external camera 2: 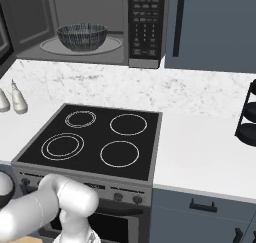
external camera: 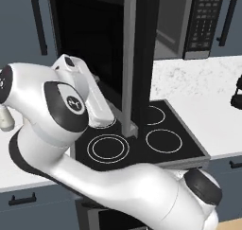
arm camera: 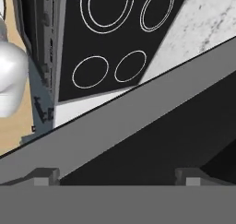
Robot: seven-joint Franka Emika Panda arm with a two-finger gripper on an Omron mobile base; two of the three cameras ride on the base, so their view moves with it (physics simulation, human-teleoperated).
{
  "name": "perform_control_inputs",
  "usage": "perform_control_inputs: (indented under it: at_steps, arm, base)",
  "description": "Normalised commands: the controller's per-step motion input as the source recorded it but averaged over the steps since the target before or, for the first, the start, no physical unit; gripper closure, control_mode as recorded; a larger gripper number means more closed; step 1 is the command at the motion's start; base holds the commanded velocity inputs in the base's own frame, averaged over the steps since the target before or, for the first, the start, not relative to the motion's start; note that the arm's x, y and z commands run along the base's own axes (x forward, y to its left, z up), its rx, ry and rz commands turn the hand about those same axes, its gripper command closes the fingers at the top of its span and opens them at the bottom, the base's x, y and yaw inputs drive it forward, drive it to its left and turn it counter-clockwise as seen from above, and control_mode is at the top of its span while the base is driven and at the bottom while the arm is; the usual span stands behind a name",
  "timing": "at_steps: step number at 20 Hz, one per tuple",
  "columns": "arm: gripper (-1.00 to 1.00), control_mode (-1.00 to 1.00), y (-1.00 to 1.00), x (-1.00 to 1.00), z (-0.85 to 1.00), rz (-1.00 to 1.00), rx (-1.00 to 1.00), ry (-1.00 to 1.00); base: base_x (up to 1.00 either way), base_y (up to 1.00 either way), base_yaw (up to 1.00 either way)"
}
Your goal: Open the microwave, place the bowl with waffle inside the microwave, then close the microwave door and turn it on.
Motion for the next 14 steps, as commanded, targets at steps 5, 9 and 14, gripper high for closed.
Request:
perform_control_inputs:
  at_steps: [5,9,14]
  arm:
    - [-1.00,-1.00,-1.00,0.36,0.00,-0.04,0.01,0.00]
    - [-1.00,-1.00,-1.00,0.67,0.06,0.00,0.00,0.00]
    - [-1.00,-1.00,-1.00,0.90,0.20,0.05,0.01,0.00]
  base:
    - [0.00,0.00,0.00]
    - [0.00,0.00,0.00]
    - [0.00,0.00,0.00]
